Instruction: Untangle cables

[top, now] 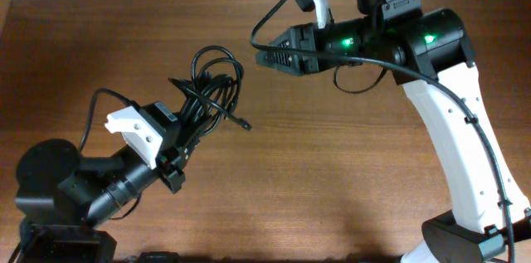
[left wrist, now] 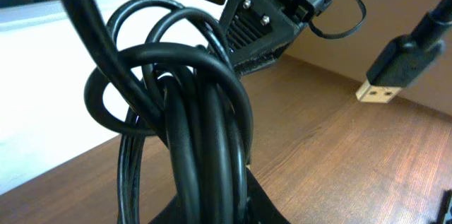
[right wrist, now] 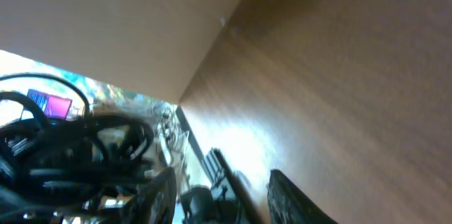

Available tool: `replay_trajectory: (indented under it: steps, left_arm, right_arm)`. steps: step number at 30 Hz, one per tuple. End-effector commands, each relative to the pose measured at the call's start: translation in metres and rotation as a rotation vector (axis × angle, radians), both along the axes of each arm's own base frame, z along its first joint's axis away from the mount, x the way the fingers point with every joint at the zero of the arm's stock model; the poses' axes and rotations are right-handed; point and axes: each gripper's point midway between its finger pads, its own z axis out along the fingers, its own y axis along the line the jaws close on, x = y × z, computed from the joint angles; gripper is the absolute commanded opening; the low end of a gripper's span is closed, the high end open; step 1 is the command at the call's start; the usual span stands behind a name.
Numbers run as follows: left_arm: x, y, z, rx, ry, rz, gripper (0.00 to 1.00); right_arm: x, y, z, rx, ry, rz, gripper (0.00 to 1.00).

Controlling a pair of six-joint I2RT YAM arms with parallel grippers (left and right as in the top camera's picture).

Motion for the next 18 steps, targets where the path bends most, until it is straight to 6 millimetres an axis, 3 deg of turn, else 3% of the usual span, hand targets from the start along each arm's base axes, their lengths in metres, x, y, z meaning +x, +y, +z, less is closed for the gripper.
replay_trajectory:
  steps: [1,2,4,6,12,18]
  left_arm:
    - [-0.002,-0.002,0.004,0.012,-0.029,-0.018,0.22]
    - [0.001,0.001,0.003,0.023,-0.032,0.001,0.24]
    - [0.011,0.013,0.0,0.04,-0.023,0.091,0.09]
    - [0.013,0.015,0.001,0.024,-0.011,0.111,0.04]
    - [0.015,0.015,0.011,0.006,-0.048,0.117,0.04]
    - [0.017,0.015,0.014,-0.017,-0.043,0.121,0.0]
  right_arm:
    - [-0.014,0.007,0.007,0.027,-0.004,0.059,0.37]
    - [-0.021,0.01,0.011,0.056,-0.024,0.109,0.37]
    - [-0.033,0.013,0.022,0.12,-0.122,0.224,0.37]
    - [-0.034,0.013,0.022,0.123,-0.132,0.232,0.37]
    - [-0.043,0.016,0.018,0.112,-0.093,0.249,0.41]
    - [-0.057,0.035,0.017,0.11,-0.117,0.302,0.41]
